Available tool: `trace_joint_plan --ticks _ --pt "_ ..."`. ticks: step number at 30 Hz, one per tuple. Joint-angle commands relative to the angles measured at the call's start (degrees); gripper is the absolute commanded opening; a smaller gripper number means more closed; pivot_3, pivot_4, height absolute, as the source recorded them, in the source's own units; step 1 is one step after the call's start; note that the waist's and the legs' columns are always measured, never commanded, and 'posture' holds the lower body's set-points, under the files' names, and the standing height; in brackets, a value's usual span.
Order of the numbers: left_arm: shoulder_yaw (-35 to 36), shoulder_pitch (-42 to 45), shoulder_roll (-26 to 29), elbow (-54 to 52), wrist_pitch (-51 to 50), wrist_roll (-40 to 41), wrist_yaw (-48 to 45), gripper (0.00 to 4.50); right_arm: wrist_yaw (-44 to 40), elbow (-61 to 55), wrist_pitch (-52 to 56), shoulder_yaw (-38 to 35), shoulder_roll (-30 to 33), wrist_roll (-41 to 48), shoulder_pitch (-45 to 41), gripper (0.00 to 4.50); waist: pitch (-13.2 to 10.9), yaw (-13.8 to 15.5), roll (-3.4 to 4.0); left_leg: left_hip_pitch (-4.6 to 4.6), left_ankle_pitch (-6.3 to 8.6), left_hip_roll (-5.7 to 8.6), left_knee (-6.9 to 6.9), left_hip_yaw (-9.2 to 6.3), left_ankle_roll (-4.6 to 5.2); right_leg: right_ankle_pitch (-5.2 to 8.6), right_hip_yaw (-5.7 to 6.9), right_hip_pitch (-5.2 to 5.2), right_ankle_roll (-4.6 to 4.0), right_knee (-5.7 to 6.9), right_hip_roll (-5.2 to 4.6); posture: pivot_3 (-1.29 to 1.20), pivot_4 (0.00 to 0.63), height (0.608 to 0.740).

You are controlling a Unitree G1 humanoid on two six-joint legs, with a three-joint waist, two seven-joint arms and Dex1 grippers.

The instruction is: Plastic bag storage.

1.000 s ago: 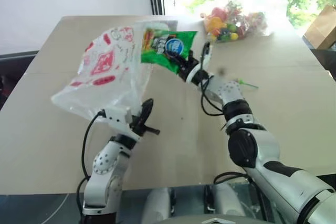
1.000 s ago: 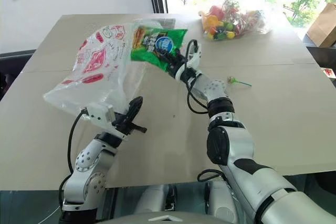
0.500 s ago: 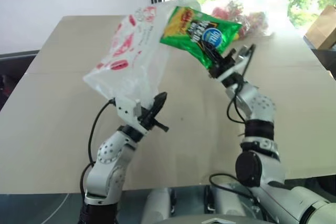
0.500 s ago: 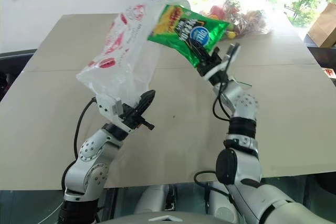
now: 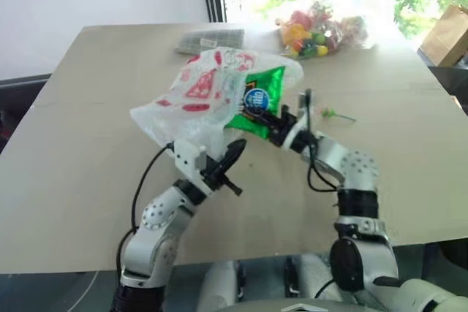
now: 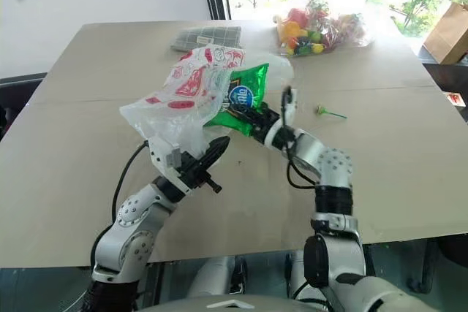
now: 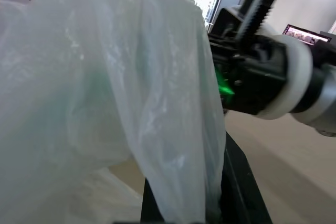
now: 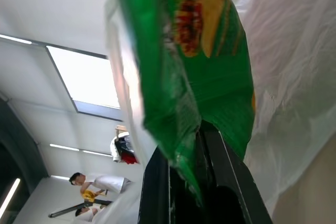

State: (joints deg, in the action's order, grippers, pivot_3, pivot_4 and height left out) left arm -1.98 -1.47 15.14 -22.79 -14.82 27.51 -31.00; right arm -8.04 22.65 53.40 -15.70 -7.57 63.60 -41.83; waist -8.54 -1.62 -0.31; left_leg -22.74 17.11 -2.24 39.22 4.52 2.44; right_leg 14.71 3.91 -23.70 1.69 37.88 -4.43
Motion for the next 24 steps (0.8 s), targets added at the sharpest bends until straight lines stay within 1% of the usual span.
trace_joint_plan --ticks 1,4,5,6,7,9,10,11,12,14,15,16,19,20,22,24 --pt "-0.55 1.06 -0.4 -0.23 0.72 0.56 -1.06 0.0 -4.69 15.67 -8.69 0.68 -7.03 -4.99 -11.13 0.04 0.0 -0.06 0.0 -0.01 0.0 0.0 0.0 0.01 0.0 0.0 0.0 0.0 0.0 -0.02 0.0 0.0 0.15 0.74" --pt "-0.65 1.5 -0.4 0.28 1.05 0.09 -1.26 0.0 -5.71 28.53 -19.62 2.53 -7.85 -13.22 -17.12 0.04 -0.01 -0.43 0.0 -0.03 0.0 -0.01 -0.01 0.07 0.01 0.0 -0.03 -0.07 0.0 -0.01 0.01 0.0 0.15 0.74" --pt "-0.77 1.51 -0.29 0.5 1.24 -0.41 -1.26 0.0 -7.26 30.87 -23.52 3.36 -8.08 -15.73 -18.28 0.28 -0.01 -0.5 0.0 -0.01 0.0 -0.03 -0.02 0.07 0.0 0.0 -0.03 -0.07 0.0 0.0 0.02 0.0 0.15 0.74" --pt "-0.87 1.4 -0.23 0.65 1.47 -0.75 -1.32 0.0 -8.6 32.2 -25.85 3.75 -8.34 -17.2 -19.26 0.62 -0.01 -0.45 0.0 -0.02 0.0 -0.04 -0.05 0.06 -0.01 0.0 -0.01 -0.07 0.0 -0.02 0.03 0.0 0.15 0.74" --pt "-0.83 1.22 -0.25 0.74 1.67 -0.94 -1.31 0.0 -10.06 32.12 -26.43 3.76 -8.64 -17.45 -19.93 0.9 -0.01 -0.35 0.0 -0.03 0.0 -0.06 -0.06 0.03 -0.01 0.0 0.01 -0.06 0.0 -0.04 0.02 0.0 0.15 0.74" --pt "-0.38 0.72 -0.5 0.83 2.01 -1.0 -0.96 0.0 -13.31 29.29 -25.96 4.26 -8.93 -17.42 -20.12 1.86 -0.02 -0.35 0.01 -0.13 0.0 -0.05 -0.06 0.04 -0.01 0.0 0.01 -0.07 0.0 -0.06 -0.04 0.0 0.15 0.74" --pt "-0.09 0.49 -0.59 0.87 2.12 -1.04 -0.72 0.0 -14.53 27.13 -26.1 5.77 -8.59 -18.74 -19.57 2.25 -0.02 -0.39 0.01 -0.14 0.0 -0.05 -0.06 0.06 0.0 0.0 0.01 -0.08 0.01 -0.04 -0.05 0.0 0.15 0.74" --pt "0.06 0.33 -0.6 0.89 2.25 -1.17 -0.57 0.0 -15.43 25.45 -26.49 7.64 -8.0 -20.69 -18.84 2.7 -0.02 -0.43 0.01 -0.13 0.0 -0.05 -0.05 0.07 0.0 0.0 0.01 -0.07 0.01 -0.05 -0.08 0.0 0.15 0.74" --pt "0.17 0.29 -0.59 0.98 2.46 -1.51 -0.38 0.0 -16.44 23.46 -27.3 10.86 -6.67 -24.12 -17.36 3.27 -0.02 -0.46 0.01 -0.13 0.0 -0.05 -0.05 0.07 0.0 0.0 0.01 -0.08 0.01 -0.07 -0.09 0.0 0.15 0.74" --pt "0.51 0.52 -0.72 1.11 2.79 -1.96 0.24 0.0 -17.2 19.96 -29.4 16.18 -3.47 -30.6 -13.66 4.2 -0.01 -0.6 0.01 -0.1 0.0 -0.07 -0.05 0.04 -0.01 0.0 -0.01 -0.08 0.01 -0.05 -0.08 0.0 0.15 0.74" --pt "0.97 0.8 -1.06 0.93 2.74 -1.67 0.9 0.0 -17.36 17.77 -29.69 17.84 -1.21 -33.03 -11.2 4.47 -0.01 -0.58 0.01 -0.07 0.0 -0.09 -0.06 0.0 -0.01 0.0 -0.02 -0.07 0.01 -0.03 -0.07 0.0 0.15 0.74" --pt "1.19 0.88 -1.34 0.61 2.67 -1.45 1.41 0.0 -17.39 16.03 -29.59 18.62 0.22 -34.33 -9.46 4.47 0.03 -0.4 0.0 -0.06 0.0 -0.1 -0.05 0.0 -0.02 0.0 -0.02 -0.07 0.0 -0.02 -0.06 0.0 0.15 0.74" --pt "4.57 2.17 -3.4 -0.88 1.49 2.04 4.76 0.0 -21.52 2.69 -26.06 19.3 9.7 -35.83 -0.1 4.47 0.04 1.0 -0.04 -0.14 0.0 -0.05 -0.03 -0.13 -0.02 0.0 0.03 0.01 0.0 -0.1 -0.15 0.0 0.15 0.74" --pt "6.48 2.76 -4.33 -1.44 0.94 4.04 6.42 0.0 -23.83 -2.46 -27.46 20.22 14.5 -38.06 3.31 4.47 0.0 1.34 0.02 -0.19 0.01 0.01 0.02 -0.17 0.0 0.0 0.07 0.02 0.01 -0.13 -0.23 0.0 0.15 0.74" --pt "9.1 3.48 -5.72 -2.1 0.13 7.0 8.89 0.0 -26.73 -8.52 -30.88 21.67 20.85 -41.77 7.3 4.47 0.0 2.16 0.02 -0.23 0.03 0.14 0.13 -0.21 0.09 -0.01 0.12 0.05 0.04 -0.12 -0.42 0.0 0.15 0.74" --pt "11.37 4.01 -6.84 -2.35 -0.54 9.48 10.96 0.0 -28.75 -12.42 -34.9 21.77 26.96 -45.14 9.86 4.47 0.0 2.24 0.01 -0.21 0.06 0.16 0.21 -0.21 0.15 -0.06 0.18 0.14 0.11 -0.18 -0.44 0.0 0.15 0.74"
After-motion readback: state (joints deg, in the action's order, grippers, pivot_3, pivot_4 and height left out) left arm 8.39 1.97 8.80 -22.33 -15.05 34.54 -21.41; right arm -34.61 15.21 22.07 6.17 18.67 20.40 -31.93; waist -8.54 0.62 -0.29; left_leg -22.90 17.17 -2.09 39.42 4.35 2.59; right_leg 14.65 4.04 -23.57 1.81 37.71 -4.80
